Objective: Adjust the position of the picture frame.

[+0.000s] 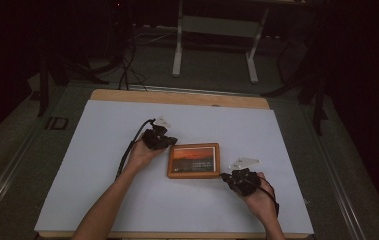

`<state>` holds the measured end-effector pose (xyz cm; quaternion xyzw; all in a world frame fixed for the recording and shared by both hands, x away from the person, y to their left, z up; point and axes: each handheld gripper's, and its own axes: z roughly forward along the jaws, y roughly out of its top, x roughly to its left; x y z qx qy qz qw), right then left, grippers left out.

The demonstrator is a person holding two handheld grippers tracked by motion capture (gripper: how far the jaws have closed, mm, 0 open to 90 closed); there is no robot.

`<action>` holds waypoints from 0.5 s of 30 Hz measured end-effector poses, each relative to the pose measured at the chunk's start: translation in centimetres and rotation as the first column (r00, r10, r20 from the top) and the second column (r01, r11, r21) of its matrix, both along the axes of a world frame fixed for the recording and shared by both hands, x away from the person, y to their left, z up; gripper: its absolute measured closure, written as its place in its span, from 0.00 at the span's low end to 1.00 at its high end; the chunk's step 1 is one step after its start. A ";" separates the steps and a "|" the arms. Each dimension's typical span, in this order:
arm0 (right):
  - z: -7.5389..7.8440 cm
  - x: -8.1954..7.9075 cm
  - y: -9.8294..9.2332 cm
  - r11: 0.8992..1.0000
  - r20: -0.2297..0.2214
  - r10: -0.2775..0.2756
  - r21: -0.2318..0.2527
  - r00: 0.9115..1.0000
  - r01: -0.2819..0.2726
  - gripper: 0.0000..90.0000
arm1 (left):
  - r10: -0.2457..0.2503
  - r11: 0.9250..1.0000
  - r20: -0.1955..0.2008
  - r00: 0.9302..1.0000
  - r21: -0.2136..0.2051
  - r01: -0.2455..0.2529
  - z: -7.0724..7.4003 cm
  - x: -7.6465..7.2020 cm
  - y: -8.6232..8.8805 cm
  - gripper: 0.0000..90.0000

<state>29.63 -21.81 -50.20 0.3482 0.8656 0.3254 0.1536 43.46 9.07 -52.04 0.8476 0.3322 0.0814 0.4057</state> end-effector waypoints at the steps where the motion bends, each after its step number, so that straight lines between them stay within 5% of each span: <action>1: -0.1 -0.2 0.0 1.000 -0.004 0.006 0.000 1.000 -0.006 1.00 | -0.001 1.000 -0.002 1.000 -0.003 0.001 -0.1 0.2 -0.2 1.00; 15: -0.3 -0.6 1.0 0.999 -0.005 0.043 -0.005 0.999 -0.043 1.00 | -0.031 0.999 -0.025 0.999 0.015 0.032 -0.3 0.8 -1.0 1.00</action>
